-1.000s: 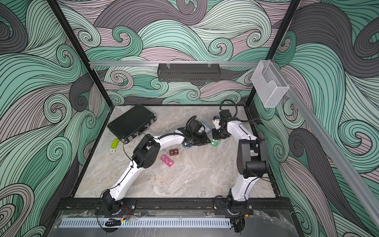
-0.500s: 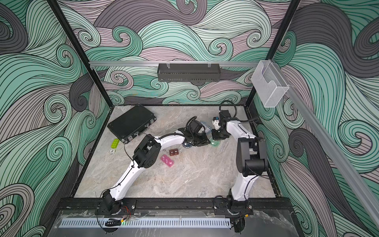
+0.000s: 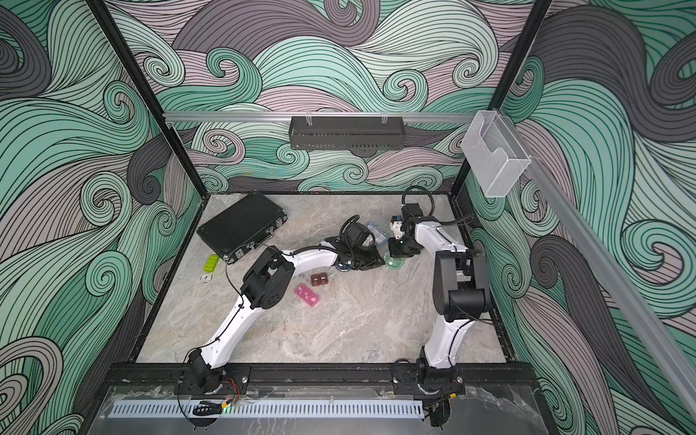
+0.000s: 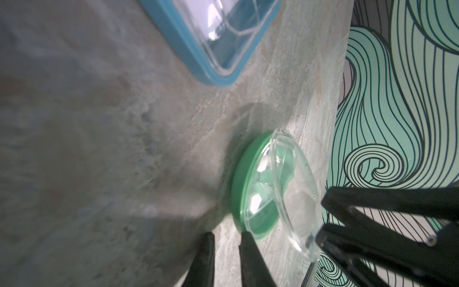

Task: Close pillboxes
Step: Close the lid on the pillbox.

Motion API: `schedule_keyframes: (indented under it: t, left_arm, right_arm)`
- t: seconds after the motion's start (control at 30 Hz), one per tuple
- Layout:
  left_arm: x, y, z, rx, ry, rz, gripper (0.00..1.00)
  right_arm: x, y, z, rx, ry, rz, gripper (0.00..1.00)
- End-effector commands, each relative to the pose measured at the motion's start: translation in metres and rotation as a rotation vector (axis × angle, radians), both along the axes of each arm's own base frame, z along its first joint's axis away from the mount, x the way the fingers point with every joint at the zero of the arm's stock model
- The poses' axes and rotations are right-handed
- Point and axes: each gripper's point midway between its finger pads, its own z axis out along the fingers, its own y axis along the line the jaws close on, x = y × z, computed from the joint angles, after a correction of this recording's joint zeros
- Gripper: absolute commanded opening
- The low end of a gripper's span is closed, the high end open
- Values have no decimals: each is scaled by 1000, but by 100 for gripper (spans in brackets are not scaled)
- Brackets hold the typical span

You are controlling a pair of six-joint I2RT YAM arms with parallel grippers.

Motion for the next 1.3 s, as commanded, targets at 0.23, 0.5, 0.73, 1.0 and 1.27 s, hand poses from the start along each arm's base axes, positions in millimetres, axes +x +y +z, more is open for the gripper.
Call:
schedule_keyframes:
  t: [0.23, 0.5, 0.73, 1.0, 1.27]
  left_arm:
    - [6, 14, 39, -32, -58, 33, 23]
    - [12, 7, 44, -37, -67, 20, 26]
    - [15, -2, 39, -49, -57, 11, 27]
    - [11, -1, 23, 19, -53, -22, 28]
    - [6, -2, 10, 56, -43, -28, 27]
  right_arm:
    - [-5, -4, -17, -2, 52, -31, 28]
    - [-6, -5, -24, -8, 70, -37, 28]
    - [-9, -5, -32, -10, 93, -44, 27]
    - [-12, -6, -38, -13, 117, -52, 27]
    - [-18, -10, -40, -49, 142, -55, 26]
